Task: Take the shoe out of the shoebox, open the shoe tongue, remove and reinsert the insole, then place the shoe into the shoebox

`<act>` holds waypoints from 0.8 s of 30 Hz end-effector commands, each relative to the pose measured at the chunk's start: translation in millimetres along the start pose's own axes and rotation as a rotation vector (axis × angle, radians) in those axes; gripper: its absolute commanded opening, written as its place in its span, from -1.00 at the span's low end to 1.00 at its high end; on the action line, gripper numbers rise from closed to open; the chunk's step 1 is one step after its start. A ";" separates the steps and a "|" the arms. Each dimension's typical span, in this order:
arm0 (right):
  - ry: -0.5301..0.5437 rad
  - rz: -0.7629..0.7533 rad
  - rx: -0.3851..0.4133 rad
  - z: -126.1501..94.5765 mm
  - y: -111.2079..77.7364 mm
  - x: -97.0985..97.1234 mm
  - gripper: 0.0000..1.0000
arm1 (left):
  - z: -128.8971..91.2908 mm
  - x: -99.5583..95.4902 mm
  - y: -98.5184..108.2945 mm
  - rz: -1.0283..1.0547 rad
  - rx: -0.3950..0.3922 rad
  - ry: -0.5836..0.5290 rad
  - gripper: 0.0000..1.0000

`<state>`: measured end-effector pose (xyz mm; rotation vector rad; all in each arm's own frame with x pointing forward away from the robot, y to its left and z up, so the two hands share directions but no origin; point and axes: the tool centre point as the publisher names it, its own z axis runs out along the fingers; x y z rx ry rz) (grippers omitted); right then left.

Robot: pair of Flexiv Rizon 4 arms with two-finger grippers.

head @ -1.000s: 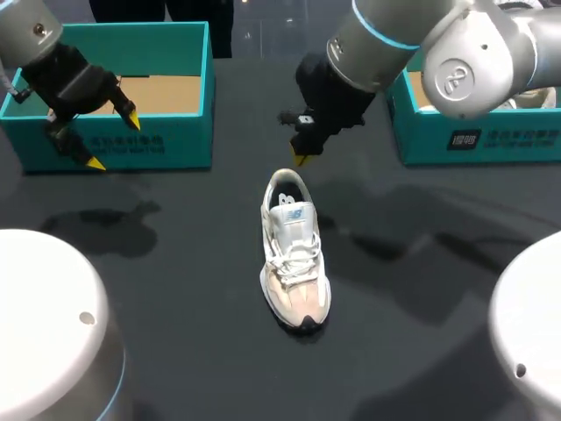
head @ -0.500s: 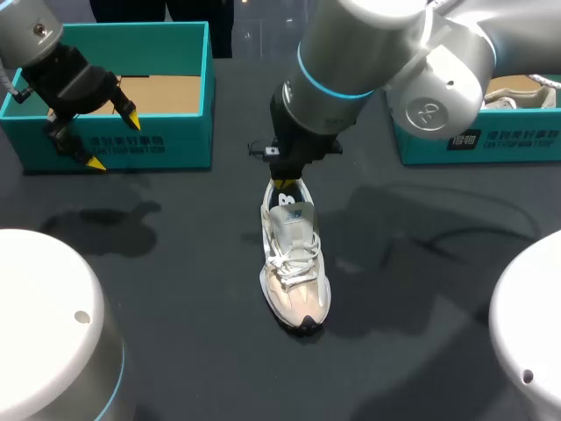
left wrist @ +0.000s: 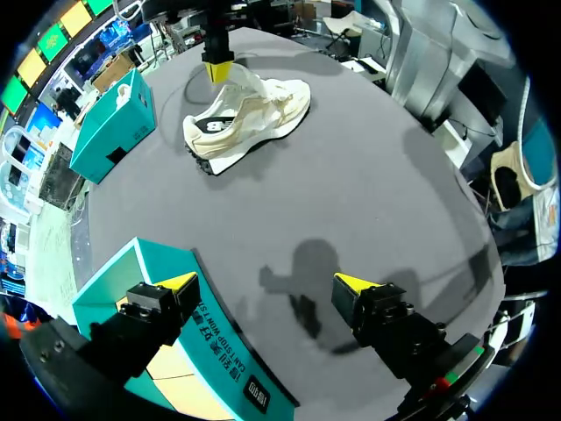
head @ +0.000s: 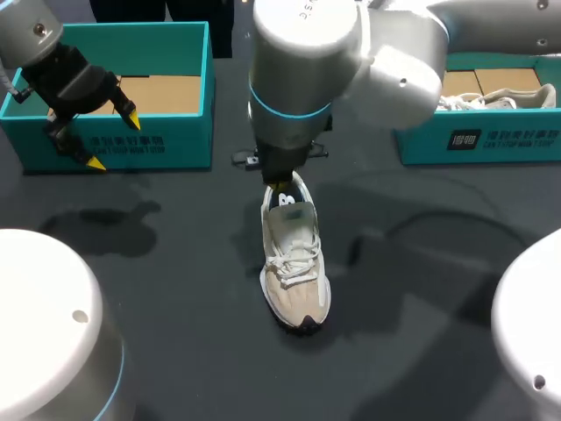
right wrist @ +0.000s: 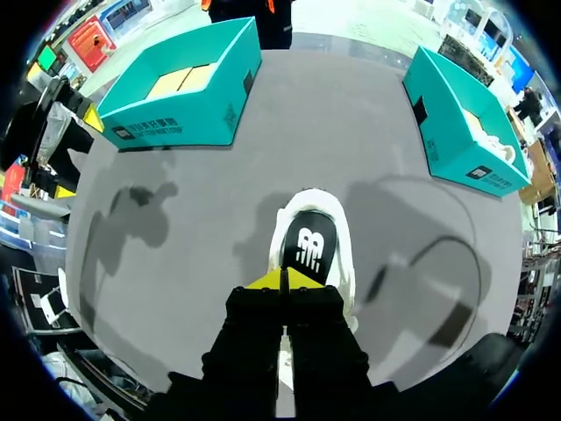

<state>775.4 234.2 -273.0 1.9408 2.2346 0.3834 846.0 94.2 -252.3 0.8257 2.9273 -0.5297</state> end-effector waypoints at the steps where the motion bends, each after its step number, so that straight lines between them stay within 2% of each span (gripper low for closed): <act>1: -0.008 -0.015 -0.026 18.0 0.2 0.0 -1.00 | -0.3 0.3 -0.1 0.001 -0.003 0.001 1.00; 5: -0.056 -0.038 -0.050 32.3 4.5 -7.2 -1.00 | -0.3 0.3 -0.1 0.001 -0.003 0.001 1.00; 7: -0.075 -0.026 -0.030 38.3 7.2 -14.9 -1.00 | -0.3 0.3 -0.1 0.001 -0.003 0.001 1.00; 16: -0.075 -0.026 -0.030 38.3 7.2 -14.9 -1.00 | -0.3 0.3 -0.1 0.001 -0.003 0.001 1.00; 19: -0.062 -0.060 -0.026 61.2 7.9 -11.5 -1.00 | -0.3 0.3 -0.1 0.001 -0.003 0.001 1.00; 24: -0.053 -0.083 -0.033 84.6 3.7 -9.0 -1.00 | -0.3 0.3 -0.1 0.001 -0.003 0.001 1.00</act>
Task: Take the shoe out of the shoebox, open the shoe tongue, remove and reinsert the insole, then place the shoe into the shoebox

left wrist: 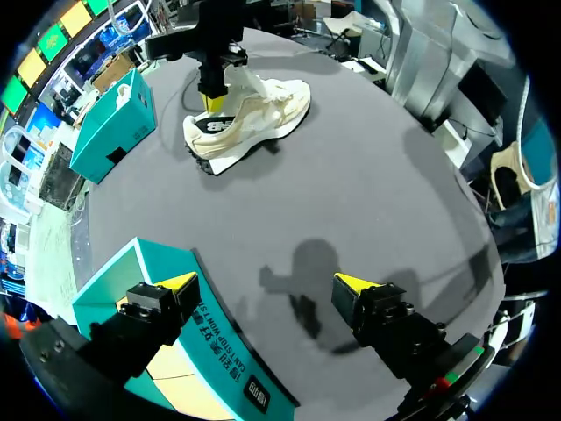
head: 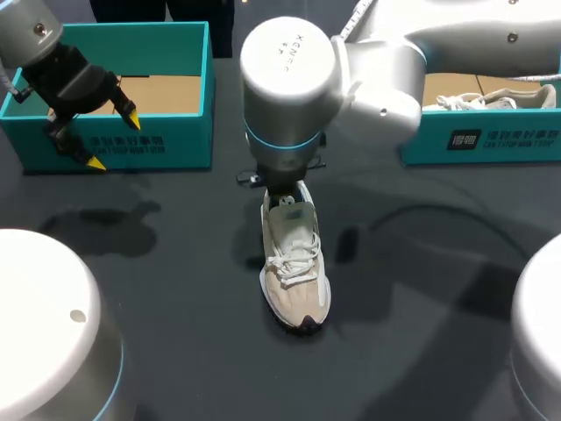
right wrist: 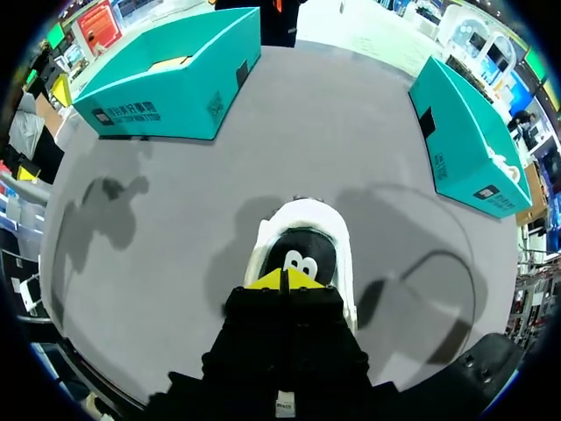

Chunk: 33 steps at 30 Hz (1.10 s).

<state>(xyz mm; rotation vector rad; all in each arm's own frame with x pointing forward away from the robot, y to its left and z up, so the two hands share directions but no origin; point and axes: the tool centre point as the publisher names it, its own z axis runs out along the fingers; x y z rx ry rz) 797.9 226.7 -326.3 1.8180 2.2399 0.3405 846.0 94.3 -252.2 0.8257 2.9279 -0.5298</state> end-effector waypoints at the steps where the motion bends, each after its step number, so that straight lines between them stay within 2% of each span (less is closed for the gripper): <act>1: 0.010 -0.009 0.004 31.7 -2.2 6.7 -1.00 | -0.2 0.3 -0.2 0.001 -0.003 0.001 1.00; 7: 0.015 -0.021 0.015 47.4 -7.2 6.6 -1.00 | -0.2 0.3 -0.2 0.001 -0.003 0.001 1.00; 12: -0.010 -0.018 0.016 51.7 -10.4 4.3 -1.00 | -0.2 0.3 -0.2 0.001 -0.003 0.001 1.00; 20: -0.100 -0.023 -0.054 28.1 -7.3 -5.3 -1.00 | -0.2 0.3 -0.2 0.001 -0.003 0.001 1.00; 23: -0.147 -0.035 -0.065 25.3 -4.3 -8.0 -1.00 | -0.2 0.3 -0.2 0.001 -0.003 0.001 1.00; 33: -0.217 -0.051 -0.006 50.8 -3.9 -22.6 -1.00 | -0.2 0.3 -0.2 0.001 -0.003 0.001 1.00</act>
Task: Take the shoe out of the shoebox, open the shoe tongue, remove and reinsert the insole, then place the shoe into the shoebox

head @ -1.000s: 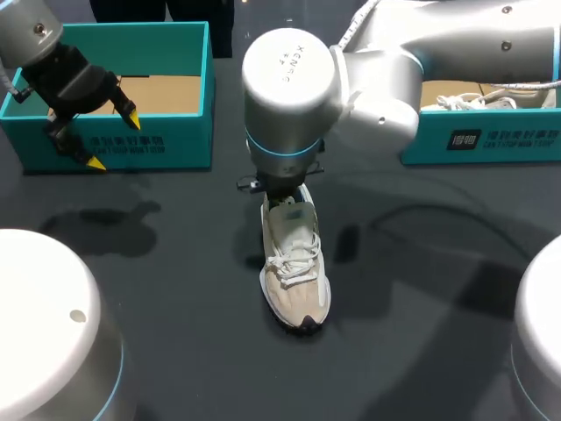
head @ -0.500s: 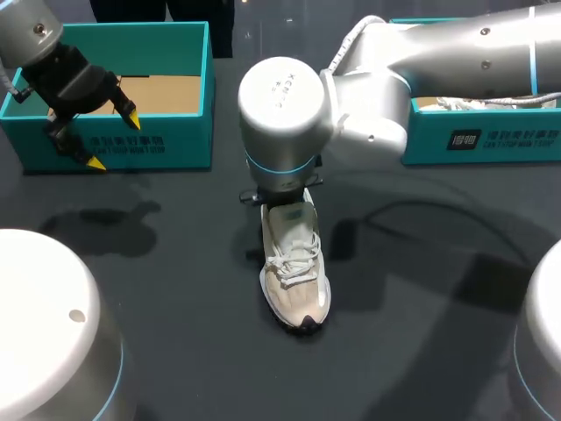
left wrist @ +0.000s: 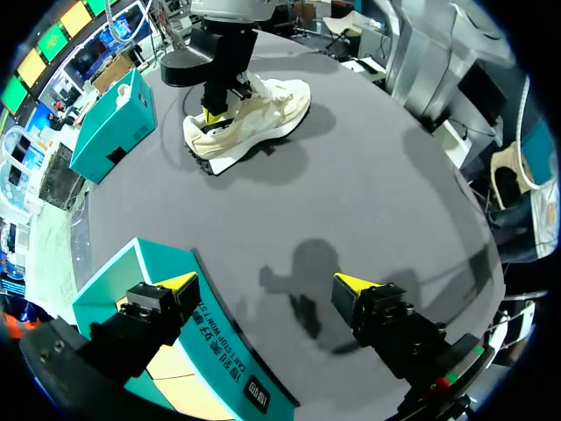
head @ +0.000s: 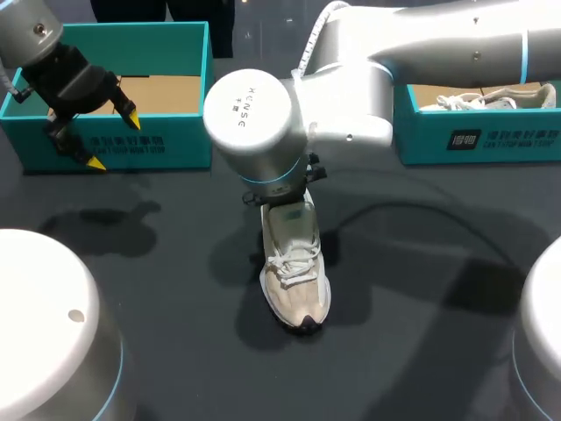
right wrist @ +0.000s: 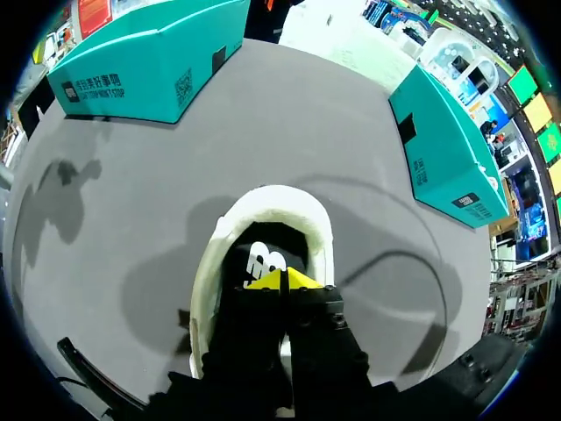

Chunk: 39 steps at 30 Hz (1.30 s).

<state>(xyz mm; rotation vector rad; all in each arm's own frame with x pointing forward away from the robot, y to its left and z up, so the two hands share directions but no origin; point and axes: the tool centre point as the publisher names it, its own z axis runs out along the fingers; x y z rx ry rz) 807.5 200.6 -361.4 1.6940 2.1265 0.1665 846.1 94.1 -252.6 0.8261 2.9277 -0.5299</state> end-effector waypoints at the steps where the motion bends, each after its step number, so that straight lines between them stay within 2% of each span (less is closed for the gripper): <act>1: -0.019 -0.003 0.030 17.2 3.3 6.2 -1.00 | -0.6 0.4 -0.3 0.000 -0.003 0.001 1.00; 9: -0.002 -0.003 0.063 27.7 -3.7 10.7 -1.00 | -0.6 0.4 -0.3 0.000 -0.003 0.001 1.00; 12: -0.005 -0.003 0.059 22.7 -6.0 11.3 -1.00 | -0.6 0.4 -0.3 0.000 -0.003 0.001 1.00; 16: -0.057 -0.009 0.019 6.6 -1.7 11.1 -1.00 | -0.6 0.4 -0.3 0.000 -0.003 0.001 1.00; 20: -0.098 -0.021 0.002 0.9 3.4 9.9 -1.00 | -0.6 0.4 -0.3 0.000 -0.003 0.001 1.00; 25: -0.103 -0.030 0.037 18.2 3.2 7.5 -1.00 | -0.6 0.4 -0.3 0.000 -0.003 0.001 1.00; 31: -0.108 -0.024 0.098 36.5 -6.0 3.4 -1.00 | -0.6 0.4 -0.3 0.000 -0.003 0.001 1.00; 35: -0.088 -0.030 0.121 36.0 -16.4 7.3 -1.00 | -0.6 0.4 -0.3 0.000 -0.003 0.001 1.00; 39: -0.032 -0.027 0.104 27.5 -25.7 10.9 -1.00 | -0.6 0.4 -0.3 0.000 -0.003 0.001 1.00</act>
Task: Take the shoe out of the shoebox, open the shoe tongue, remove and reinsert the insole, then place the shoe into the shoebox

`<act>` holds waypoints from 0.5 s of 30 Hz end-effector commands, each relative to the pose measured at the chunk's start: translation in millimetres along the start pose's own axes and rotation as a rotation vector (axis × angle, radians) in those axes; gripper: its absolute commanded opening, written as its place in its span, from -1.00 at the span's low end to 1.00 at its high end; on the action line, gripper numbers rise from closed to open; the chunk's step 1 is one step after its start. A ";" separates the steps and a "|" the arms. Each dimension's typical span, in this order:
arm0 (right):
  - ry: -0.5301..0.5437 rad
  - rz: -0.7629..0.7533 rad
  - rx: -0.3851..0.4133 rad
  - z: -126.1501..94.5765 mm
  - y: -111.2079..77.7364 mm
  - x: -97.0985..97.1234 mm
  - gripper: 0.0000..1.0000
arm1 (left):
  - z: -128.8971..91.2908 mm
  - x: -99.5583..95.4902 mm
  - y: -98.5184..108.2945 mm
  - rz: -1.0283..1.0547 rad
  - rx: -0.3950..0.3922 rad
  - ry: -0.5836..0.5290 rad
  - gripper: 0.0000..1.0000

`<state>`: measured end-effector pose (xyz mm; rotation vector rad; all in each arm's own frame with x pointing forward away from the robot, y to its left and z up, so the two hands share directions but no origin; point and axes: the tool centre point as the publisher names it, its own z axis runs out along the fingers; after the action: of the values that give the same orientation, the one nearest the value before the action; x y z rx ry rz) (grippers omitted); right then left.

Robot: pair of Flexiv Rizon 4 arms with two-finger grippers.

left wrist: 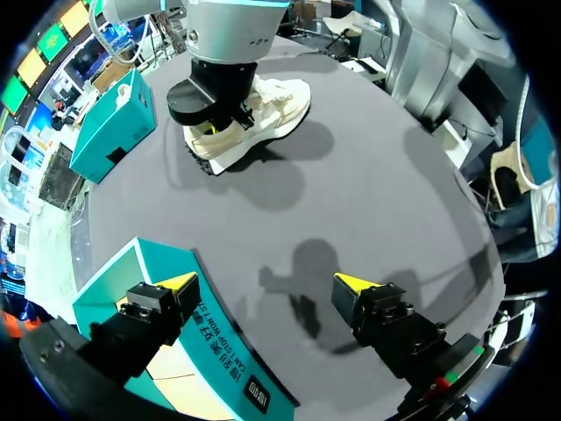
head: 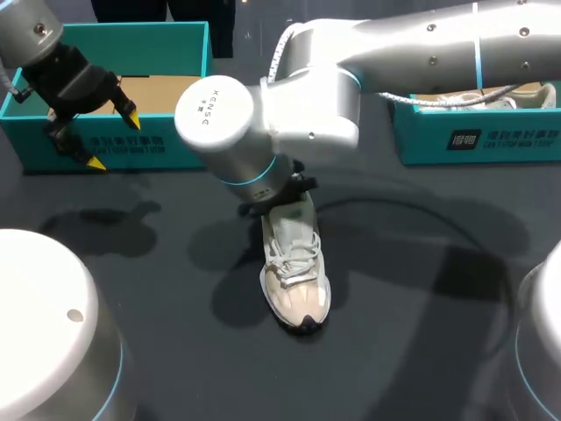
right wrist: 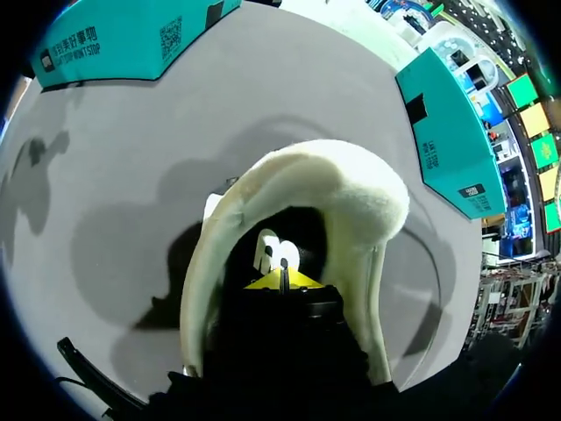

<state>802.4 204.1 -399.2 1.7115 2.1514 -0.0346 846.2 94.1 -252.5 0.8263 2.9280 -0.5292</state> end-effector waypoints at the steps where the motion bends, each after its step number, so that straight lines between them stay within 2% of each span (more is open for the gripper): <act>1: 0.039 0.000 -0.030 -7.0 -10.7 -1.8 -1.00 | -0.5 0.5 -0.3 0.000 -0.003 0.001 1.00; 7: 0.072 -0.001 -0.090 -37.5 -9.5 -7.8 -1.00 | -0.5 0.5 -0.3 0.000 -0.003 0.001 1.00; 10: 0.075 0.001 -0.100 -42.3 -7.8 -13.8 -1.00 | -0.5 0.5 -0.3 0.000 -0.003 0.001 1.00; 15: 0.087 -0.022 -0.072 -38.5 -0.2 -19.7 -1.00 | -0.5 0.5 -0.3 0.000 -0.003 0.001 1.00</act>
<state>787.8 202.8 -358.2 1.6689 2.1752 0.1038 846.2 94.1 -252.4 0.8263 2.9281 -0.5291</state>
